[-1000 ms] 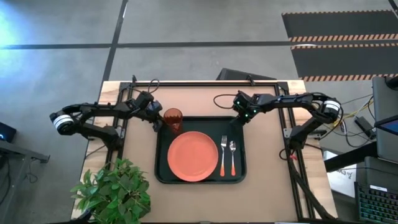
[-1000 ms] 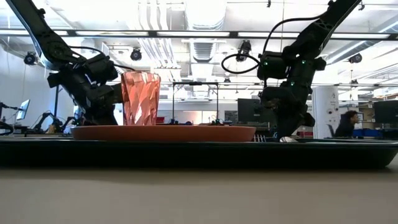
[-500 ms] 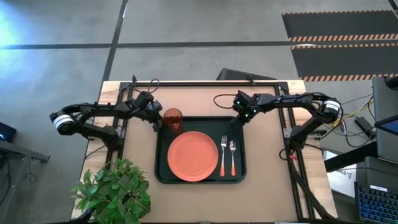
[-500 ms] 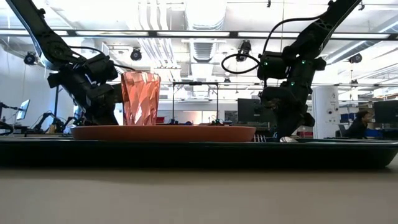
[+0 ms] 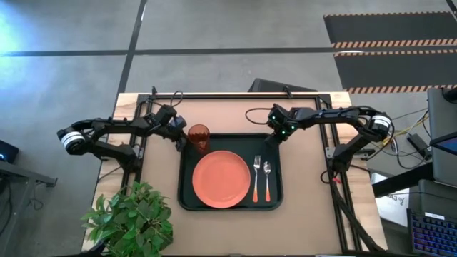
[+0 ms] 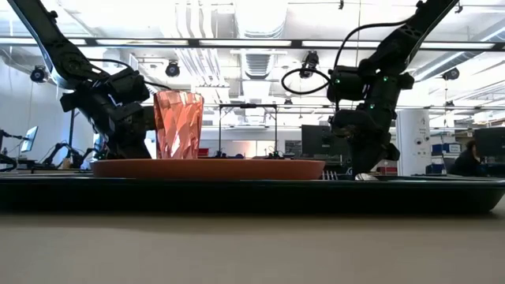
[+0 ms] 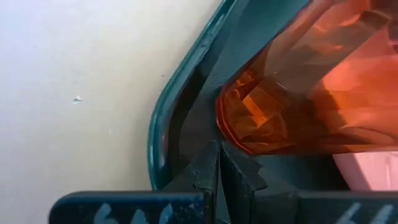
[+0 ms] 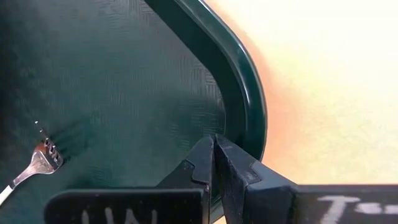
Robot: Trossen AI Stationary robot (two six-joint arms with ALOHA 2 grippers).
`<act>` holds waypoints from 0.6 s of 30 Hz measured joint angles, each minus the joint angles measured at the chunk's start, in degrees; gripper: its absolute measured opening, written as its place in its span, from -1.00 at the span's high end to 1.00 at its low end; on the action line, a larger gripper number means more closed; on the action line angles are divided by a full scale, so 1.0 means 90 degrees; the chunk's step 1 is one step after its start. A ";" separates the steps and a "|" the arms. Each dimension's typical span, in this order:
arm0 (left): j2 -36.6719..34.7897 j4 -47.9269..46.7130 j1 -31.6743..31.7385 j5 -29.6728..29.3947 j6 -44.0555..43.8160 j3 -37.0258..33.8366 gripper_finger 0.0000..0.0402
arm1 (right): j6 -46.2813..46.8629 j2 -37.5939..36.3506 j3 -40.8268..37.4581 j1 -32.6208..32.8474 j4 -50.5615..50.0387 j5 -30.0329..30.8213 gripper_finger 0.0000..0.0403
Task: Pick and place plate/cup/fork/spoon on tray
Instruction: Adjust the black table tray
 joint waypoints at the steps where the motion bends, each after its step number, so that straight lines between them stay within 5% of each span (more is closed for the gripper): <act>1: 0.0000 0.0002 0.0000 0.0032 0.0000 0.0000 1.00 | -0.0001 0.0000 -0.0003 -0.0021 -0.0002 -0.0015 0.96; 18: 0.0000 0.0012 -0.0011 0.0075 -0.0003 0.0000 1.00 | -0.0053 0.0000 -0.0032 -0.0091 -0.0253 0.0016 0.96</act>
